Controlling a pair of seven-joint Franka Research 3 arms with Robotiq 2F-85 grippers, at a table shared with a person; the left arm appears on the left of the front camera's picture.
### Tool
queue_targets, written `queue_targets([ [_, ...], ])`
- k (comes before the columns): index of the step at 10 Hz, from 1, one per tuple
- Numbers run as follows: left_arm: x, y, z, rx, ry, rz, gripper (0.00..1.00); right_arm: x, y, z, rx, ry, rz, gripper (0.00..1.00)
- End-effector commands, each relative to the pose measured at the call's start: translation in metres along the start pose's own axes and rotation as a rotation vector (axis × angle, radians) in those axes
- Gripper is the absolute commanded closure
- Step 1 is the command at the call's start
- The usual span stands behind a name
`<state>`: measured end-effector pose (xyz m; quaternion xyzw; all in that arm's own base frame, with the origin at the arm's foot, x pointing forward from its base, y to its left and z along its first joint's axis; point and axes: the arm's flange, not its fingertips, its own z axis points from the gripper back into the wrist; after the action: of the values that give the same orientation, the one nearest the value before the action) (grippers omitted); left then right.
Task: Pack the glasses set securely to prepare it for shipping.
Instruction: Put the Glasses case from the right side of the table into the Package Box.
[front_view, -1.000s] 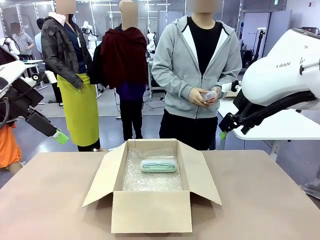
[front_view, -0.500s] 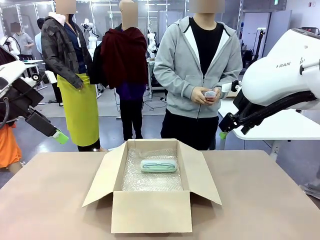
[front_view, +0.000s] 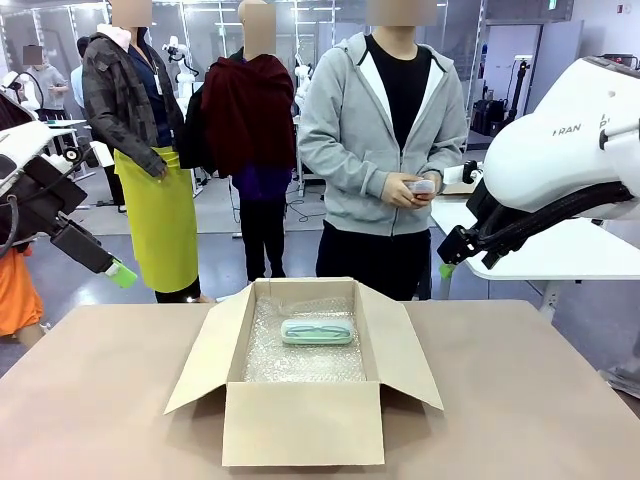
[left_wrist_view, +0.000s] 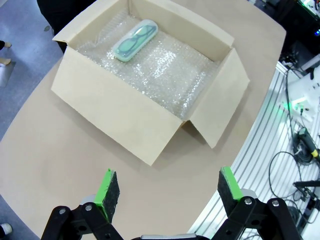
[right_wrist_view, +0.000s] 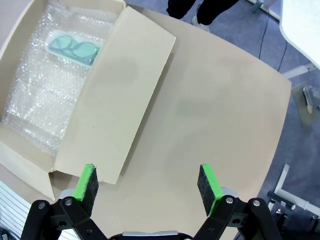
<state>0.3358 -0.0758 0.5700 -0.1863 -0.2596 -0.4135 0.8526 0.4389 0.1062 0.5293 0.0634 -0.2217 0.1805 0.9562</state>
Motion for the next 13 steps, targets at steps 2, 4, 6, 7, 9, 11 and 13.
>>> queue_targets([
  [2,-0.0008,0.0009,0.0025,-0.023,-0.014,-0.018,0.00,0.0016,-0.0008,0.0009,0.003,0.000,0.013,0.00],
  [4,-0.0008,0.0009,0.0025,-0.023,-0.014,-0.018,0.00,0.0016,-0.0008,0.0009,0.003,0.000,0.013,0.00],
  [6,-0.0008,0.0009,0.0025,-0.023,-0.014,-0.018,0.00,0.0016,-0.0008,0.0009,0.003,0.000,0.013,0.00],
  [7,-0.0008,0.0009,0.0025,-0.023,-0.014,-0.018,0.00,0.0016,-0.0008,0.0009,0.003,0.000,0.013,0.00],
  [9,-0.0008,0.0009,0.0025,-0.023,-0.014,-0.018,0.00,0.0016,-0.0008,0.0009,0.003,0.000,0.013,0.00],
  [11,-0.0008,0.0009,0.0025,-0.023,-0.014,-0.018,0.00,0.0016,-0.0008,0.0009,0.003,0.000,0.013,0.00],
  [13,-0.0008,0.0009,0.0025,-0.023,-0.014,-0.018,0.00,0.0016,-0.0008,0.0009,0.003,0.000,0.013,0.00],
])
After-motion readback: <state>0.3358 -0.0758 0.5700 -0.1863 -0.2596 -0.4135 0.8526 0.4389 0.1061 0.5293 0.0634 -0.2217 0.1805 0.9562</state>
